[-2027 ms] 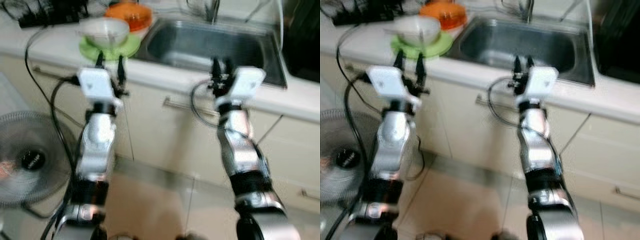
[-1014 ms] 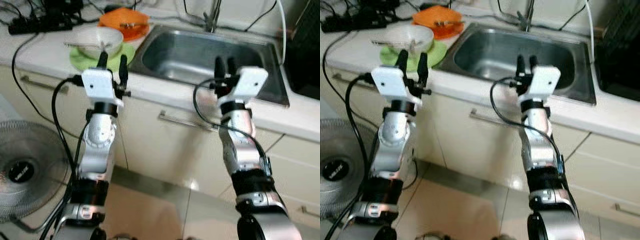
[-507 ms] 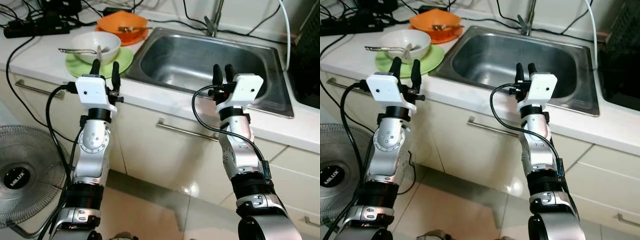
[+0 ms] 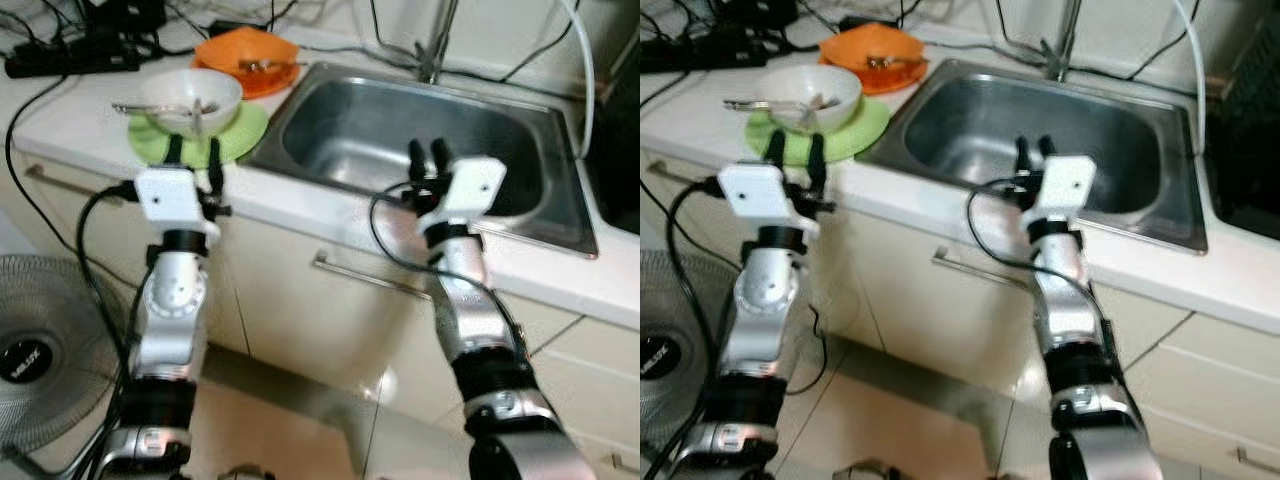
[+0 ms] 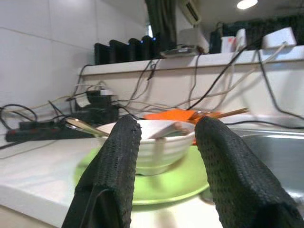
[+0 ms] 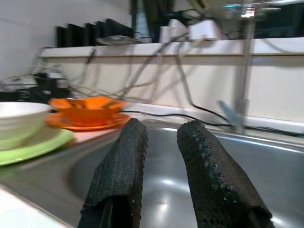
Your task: Kitchen organization
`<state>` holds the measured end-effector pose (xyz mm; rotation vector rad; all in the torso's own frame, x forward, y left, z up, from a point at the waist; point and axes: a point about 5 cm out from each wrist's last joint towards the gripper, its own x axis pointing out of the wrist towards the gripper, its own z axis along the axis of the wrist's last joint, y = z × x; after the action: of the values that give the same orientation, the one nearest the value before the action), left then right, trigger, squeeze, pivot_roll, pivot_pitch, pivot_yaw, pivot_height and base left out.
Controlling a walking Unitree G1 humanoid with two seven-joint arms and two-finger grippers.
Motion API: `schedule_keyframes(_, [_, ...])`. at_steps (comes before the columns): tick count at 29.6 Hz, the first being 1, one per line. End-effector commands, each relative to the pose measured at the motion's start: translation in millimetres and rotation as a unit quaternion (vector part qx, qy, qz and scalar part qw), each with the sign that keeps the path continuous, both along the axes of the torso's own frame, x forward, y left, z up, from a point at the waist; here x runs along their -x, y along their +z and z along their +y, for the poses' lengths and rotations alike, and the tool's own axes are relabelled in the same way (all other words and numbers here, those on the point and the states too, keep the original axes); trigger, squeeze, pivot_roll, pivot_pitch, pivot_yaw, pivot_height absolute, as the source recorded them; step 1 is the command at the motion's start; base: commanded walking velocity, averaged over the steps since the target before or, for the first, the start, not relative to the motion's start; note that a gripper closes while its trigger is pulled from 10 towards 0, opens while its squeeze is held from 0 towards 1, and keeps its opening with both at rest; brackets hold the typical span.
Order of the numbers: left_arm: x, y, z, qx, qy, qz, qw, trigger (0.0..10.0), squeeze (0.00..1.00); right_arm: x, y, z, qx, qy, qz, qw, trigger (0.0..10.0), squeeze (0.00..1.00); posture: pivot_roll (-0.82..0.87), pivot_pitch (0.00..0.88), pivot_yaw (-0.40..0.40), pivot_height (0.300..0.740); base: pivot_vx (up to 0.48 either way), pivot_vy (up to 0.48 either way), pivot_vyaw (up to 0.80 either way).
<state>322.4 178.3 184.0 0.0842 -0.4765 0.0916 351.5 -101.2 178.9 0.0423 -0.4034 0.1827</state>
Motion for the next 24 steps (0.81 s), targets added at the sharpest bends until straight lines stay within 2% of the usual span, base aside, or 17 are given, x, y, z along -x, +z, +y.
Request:
schedule_keyframes(1, [-0.6,1.2,-8.1,-0.003,-0.008,-0.003,1.0,10.0,0.0,-2.3,4.1,-10.2,0.007,-0.012,-0.009,1.0,10.0,0.0,0.11,0.097,-0.03,0.74,0.304,0.0,0.0])
schedule_keyframes(5, [-0.3,0.6,-9.1,-0.002,-0.008,-0.003,1.0,10.0,0.0,-1.5,4.8,-8.2,0.009,-0.006,-0.013,1.0,10.0,0.0,0.11,0.091,-0.03,0.74,0.298,0.0,0.47])
schedule_keyframes(8, [-0.5,0.9,-10.3,-0.002,-0.01,-0.004,1.0,10.0,0.0,-2.0,4.8,-8.8,-0.002,-0.006,-0.011,1.0,10.0,0.0,0.11,0.088,-0.032,0.74,0.295,0.0,0.0])
schedule_keyframes(24, [-0.3,1.3,-11.3,-0.002,-0.014,-0.006,1.0,10.0,0.0,-2.4,4.8,-7.7,0.003,-0.002,-0.013,1.0,10.0,0.0,0.11,0.075,-0.032,0.74,0.289,0.0,0.0])
